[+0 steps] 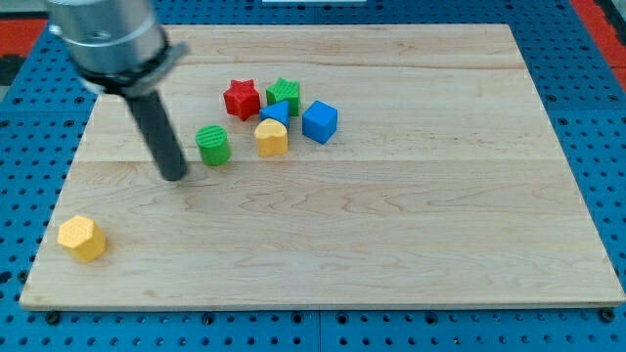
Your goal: Move yellow hexagon upwards
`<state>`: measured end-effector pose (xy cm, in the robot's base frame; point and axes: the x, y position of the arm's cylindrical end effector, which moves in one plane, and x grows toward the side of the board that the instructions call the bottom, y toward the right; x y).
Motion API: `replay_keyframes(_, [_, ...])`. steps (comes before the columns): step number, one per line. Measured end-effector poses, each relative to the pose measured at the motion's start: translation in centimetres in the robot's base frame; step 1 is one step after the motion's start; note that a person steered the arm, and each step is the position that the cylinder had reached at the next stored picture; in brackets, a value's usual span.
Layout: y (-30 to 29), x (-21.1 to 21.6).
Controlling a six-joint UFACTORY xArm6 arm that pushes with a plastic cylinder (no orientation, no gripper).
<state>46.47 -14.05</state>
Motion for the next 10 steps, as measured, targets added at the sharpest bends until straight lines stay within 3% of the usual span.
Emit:
replay_keyframes(2, [3.3,-4.6])
replay_keyframes(3, [1.5,-2.7])
replay_keyframes(4, [-4.3,2.0])
replay_keyframes(5, [-13.2,2.4])
replay_keyframes(6, [-16.1,9.5])
replay_keyframes(7, [-9.3,11.5])
replay_keyframes(8, [-1.5,6.7])
replay_keyframes(9, [-4.0,8.3])
replay_keyframes(10, [-7.0,13.0])
